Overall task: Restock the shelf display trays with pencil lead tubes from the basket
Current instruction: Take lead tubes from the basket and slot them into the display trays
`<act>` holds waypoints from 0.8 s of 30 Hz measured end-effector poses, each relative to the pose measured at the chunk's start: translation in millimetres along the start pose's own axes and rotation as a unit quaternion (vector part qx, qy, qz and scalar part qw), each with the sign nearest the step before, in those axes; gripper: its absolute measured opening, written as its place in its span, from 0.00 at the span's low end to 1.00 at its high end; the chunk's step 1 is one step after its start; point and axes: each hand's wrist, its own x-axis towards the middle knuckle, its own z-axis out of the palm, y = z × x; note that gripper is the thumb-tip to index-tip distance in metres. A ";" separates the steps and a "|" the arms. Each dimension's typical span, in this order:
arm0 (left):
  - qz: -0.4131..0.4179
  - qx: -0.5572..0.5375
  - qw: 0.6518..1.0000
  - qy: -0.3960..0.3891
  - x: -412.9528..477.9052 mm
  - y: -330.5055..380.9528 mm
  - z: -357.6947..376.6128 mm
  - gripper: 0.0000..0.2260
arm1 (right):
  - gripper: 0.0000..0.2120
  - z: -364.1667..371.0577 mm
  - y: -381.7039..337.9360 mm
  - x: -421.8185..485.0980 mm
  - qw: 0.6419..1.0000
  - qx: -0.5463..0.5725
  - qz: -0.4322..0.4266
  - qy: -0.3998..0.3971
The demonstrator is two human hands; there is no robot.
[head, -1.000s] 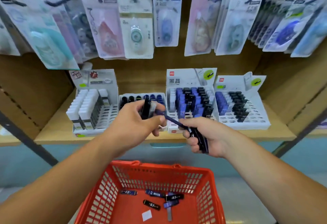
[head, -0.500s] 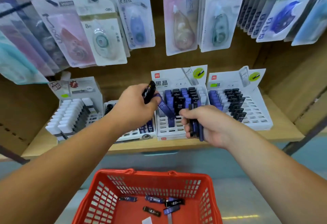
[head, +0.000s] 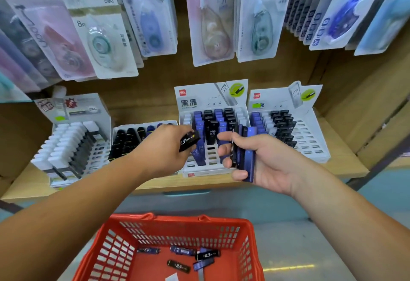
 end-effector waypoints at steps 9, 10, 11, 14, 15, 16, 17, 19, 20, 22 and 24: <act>0.001 -0.025 1.000 0.007 3.4 8.7 18.6 0.01 | 0.11 0.9 -3.4 -5.9 0.999 -0.002 -0.011 -0.049; -0.002 -0.035 0.999 0.019 0.4 10.0 16.9 0.01 | 0.12 1.0 -3.4 -5.8 0.999 -0.002 -0.012 -0.048; -0.008 -0.051 0.998 0.037 -3.2 11.6 14.2 0.01 | 0.13 1.9 -3.1 -5.2 0.999 0.001 -0.013 -0.051; -0.053 -0.181 0.975 0.116 -14.1 21.6 -0.2 0.02 | 0.15 5.5 -1.2 -2.2 0.998 -0.001 -0.002 -0.066; -0.069 -0.227 0.962 0.136 -15.6 26.6 -6.8 0.03 | 0.14 6.8 0.3 -0.6 0.997 -0.017 0.008 -0.072; -0.077 -0.257 0.953 0.142 -16.4 32.5 -14.6 0.03 | 0.12 8.8 1.7 0.1 0.996 -0.040 0.020 -0.081; -0.074 -0.267 0.952 0.132 -15.7 38.1 -22.2 0.05 | 0.10 10.8 3.5 1.1 0.993 -0.068 0.031 -0.092; -0.045 -0.254 0.964 0.062 -12.8 48.5 -34.9 0.09 | 0.06 14.7 6.8 1.5 0.985 -0.127 0.040 -0.113; -0.030 -0.241 0.970 0.012 -11.1 53.0 -38.6 0.10 | 0.06 17.0 7.7 0.3 0.980 -0.153 0.043 -0.122; -0.014 -0.224 0.972 -0.064 -9.8 58.9 -41.3 0.10 | 0.03 18.2 8.2 -1.2 0.970 -0.192 0.051 -0.143; -0.002 -0.216 0.972 -0.097 -9.9 56.6 -38.5 0.09 | 0.09 16.3 8.6 -1.8 0.961 -0.219 0.061 -0.157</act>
